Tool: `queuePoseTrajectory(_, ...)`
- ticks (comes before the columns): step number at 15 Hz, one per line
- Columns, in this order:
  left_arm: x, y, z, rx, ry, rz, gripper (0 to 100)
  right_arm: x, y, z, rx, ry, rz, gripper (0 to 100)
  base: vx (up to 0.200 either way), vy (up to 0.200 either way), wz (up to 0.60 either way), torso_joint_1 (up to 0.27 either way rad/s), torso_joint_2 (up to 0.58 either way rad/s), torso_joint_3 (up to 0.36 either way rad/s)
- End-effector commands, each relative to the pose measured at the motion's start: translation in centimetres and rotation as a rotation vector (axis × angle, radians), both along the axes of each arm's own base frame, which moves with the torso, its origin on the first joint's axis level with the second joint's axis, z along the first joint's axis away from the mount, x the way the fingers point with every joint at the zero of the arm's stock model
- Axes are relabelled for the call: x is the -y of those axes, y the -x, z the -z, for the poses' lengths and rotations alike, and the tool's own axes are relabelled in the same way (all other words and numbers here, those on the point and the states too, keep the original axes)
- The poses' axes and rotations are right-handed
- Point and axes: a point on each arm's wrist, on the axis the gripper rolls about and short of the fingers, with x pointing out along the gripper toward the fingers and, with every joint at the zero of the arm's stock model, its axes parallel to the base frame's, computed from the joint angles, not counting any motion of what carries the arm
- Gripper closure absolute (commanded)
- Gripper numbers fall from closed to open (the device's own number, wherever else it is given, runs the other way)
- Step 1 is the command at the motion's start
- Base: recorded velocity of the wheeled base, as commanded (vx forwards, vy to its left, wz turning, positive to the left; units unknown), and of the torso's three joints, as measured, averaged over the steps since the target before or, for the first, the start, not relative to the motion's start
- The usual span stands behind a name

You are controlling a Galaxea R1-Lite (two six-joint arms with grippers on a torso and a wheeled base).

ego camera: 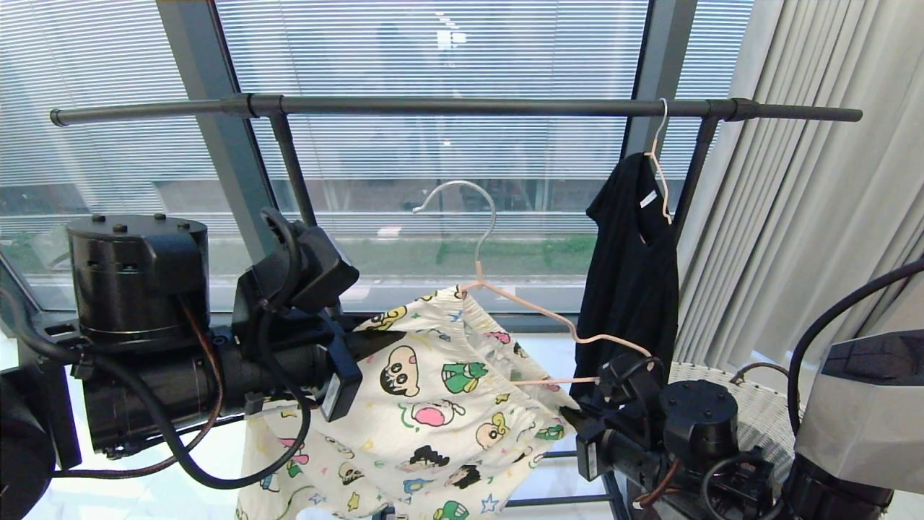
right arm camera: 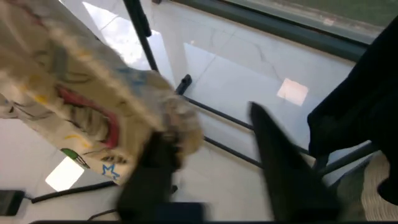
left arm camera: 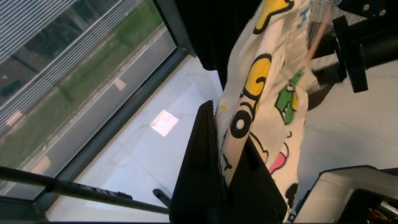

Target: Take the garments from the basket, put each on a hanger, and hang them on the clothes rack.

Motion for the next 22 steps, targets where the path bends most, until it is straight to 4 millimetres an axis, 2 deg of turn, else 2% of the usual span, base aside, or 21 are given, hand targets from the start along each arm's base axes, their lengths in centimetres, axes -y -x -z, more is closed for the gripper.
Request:
queuePoseTrajectory(1, -0.3, 0.2, 0.4, 0.005, 0.003, -0.008, 100, 0.8, -0.5, -0.7, 0.017, -0.012, 0.038, 100, 0.0, 0.0, 0.0, 0.0, 0.0, 0.0)
queuePoseTrajectory(6, -1.8, 0.2, 1.5, 0.058, 0.023, -0.075, 100, 3.7, -2.2, -2.8, 0.074, -0.058, 0.148, 100, 0.0, 0.0, 0.0, 0.0, 0.0, 0.0)
queuePoseTrajectory(9, -2.0, 0.5, 1.6, 0.058, 0.023, -0.078, 100, 4.4, -2.6, -3.2, 0.096, -0.046, 0.168, 100, 0.0, 0.0, 0.0, 0.0, 0.0, 0.0)
queuePoseTrajectory(13, -2.6, 0.2, 1.8, 0.056, 0.012, -0.108, 100, 5.4, -2.7, -4.6, 0.129, -0.068, 0.175, 100, 0.0, 0.0, 0.0, 0.0, 0.0, 0.0)
queuePoseTrajectory(17, -3.3, 0.6, 3.7, 0.026, -0.063, -0.108, 100, 5.9, -2.4, -6.1, 0.148, -0.076, 0.137, 100, 0.0, 0.0, 0.0, 0.0, 0.0, 0.0)
queuePoseTrajectory(19, -3.1, 0.0, 4.8, -0.008, -0.092, -0.101, 100, 6.1, -1.9, -7.4, 0.163, -0.087, 0.106, 100, 0.0, 0.0, 0.0, 0.0, 0.0, 0.0)
queuePoseTrajectory(22, -2.4, -2.1, 6.0, -0.039, -0.117, -0.125, 100, 6.5, -1.0, -10.5, 0.187, -0.089, 0.05, 100, 0.0, 0.0, 0.0, 0.0, 0.0, 0.0)
